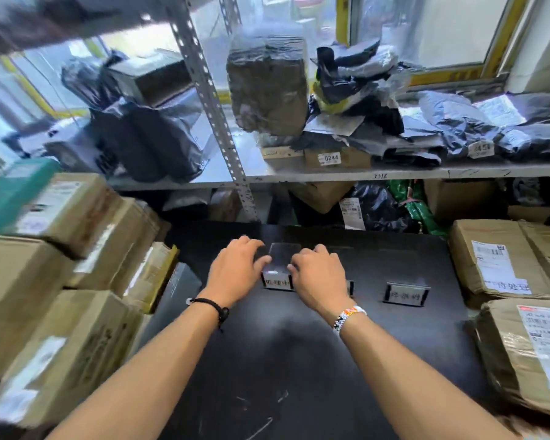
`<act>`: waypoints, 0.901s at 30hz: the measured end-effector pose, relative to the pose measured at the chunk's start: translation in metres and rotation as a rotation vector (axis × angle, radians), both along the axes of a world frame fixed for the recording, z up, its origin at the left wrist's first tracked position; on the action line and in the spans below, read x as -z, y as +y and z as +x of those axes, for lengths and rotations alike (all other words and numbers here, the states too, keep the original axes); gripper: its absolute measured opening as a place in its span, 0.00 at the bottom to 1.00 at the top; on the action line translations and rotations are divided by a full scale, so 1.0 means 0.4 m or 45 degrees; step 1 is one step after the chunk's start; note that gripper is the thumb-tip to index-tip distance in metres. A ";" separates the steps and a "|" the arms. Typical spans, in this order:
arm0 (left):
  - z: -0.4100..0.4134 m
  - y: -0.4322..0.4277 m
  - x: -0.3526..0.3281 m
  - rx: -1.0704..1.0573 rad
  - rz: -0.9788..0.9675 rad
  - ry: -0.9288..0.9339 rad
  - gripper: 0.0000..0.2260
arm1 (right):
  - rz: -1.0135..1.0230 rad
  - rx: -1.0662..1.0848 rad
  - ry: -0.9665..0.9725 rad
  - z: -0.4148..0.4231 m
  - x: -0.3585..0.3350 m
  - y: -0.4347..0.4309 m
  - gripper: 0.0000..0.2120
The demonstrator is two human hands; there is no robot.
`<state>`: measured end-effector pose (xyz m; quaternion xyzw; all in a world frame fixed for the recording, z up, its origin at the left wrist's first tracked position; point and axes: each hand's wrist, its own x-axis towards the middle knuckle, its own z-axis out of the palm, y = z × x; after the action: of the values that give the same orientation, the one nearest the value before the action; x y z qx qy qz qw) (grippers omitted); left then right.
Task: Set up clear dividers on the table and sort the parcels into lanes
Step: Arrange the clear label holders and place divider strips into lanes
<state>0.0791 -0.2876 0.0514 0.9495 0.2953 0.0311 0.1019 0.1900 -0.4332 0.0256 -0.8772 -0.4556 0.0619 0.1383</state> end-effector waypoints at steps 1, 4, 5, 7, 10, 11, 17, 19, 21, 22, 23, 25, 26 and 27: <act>-0.051 0.041 -0.008 -0.060 -0.022 -0.003 0.18 | -0.001 -0.023 0.049 -0.054 -0.006 0.038 0.15; -0.198 0.152 -0.004 -0.149 -0.018 0.105 0.15 | -0.042 -0.078 0.227 -0.206 0.001 0.144 0.12; -0.237 0.179 0.004 -0.159 -0.015 0.138 0.14 | -0.051 -0.075 0.309 -0.247 0.011 0.170 0.14; -0.317 0.238 0.017 -0.192 -0.020 0.187 0.15 | -0.030 -0.028 0.487 -0.337 0.032 0.237 0.17; -0.397 0.316 0.036 -0.288 -0.061 0.255 0.17 | -0.013 0.047 0.699 -0.452 0.066 0.330 0.19; -0.416 0.336 0.040 -0.327 -0.085 0.268 0.17 | -0.006 0.078 0.756 -0.488 0.080 0.360 0.19; -0.455 0.389 0.056 -0.274 -0.079 0.404 0.07 | 0.109 0.304 1.118 -0.647 0.159 0.452 0.23; -0.451 0.395 0.062 -0.246 -0.071 0.450 0.07 | 0.147 0.362 1.156 -0.670 0.174 0.470 0.24; -0.448 0.394 0.070 -0.227 -0.038 0.493 0.05 | 0.163 0.396 1.161 -0.685 0.187 0.480 0.23; -0.448 0.393 0.075 -0.227 -0.025 0.513 0.06 | 0.158 0.405 1.162 -0.691 0.193 0.484 0.22; -0.447 0.394 0.077 -0.227 -0.027 0.524 0.06 | 0.150 0.405 1.167 -0.695 0.199 0.488 0.21; -0.443 0.399 0.078 -0.216 -0.031 0.513 0.03 | 0.153 0.406 1.186 -0.699 0.209 0.492 0.21; -0.442 0.401 0.077 -0.219 -0.029 0.504 0.05 | 0.161 0.416 1.194 -0.699 0.214 0.493 0.21; -0.442 0.404 0.078 -0.227 -0.027 0.500 0.08 | 0.168 0.427 1.202 -0.699 0.217 0.494 0.21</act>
<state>-0.0975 -0.1260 0.0200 0.9063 0.3924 -0.1488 0.0492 -0.0894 -0.2355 -0.0612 -0.8041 -0.1993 0.3996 0.3925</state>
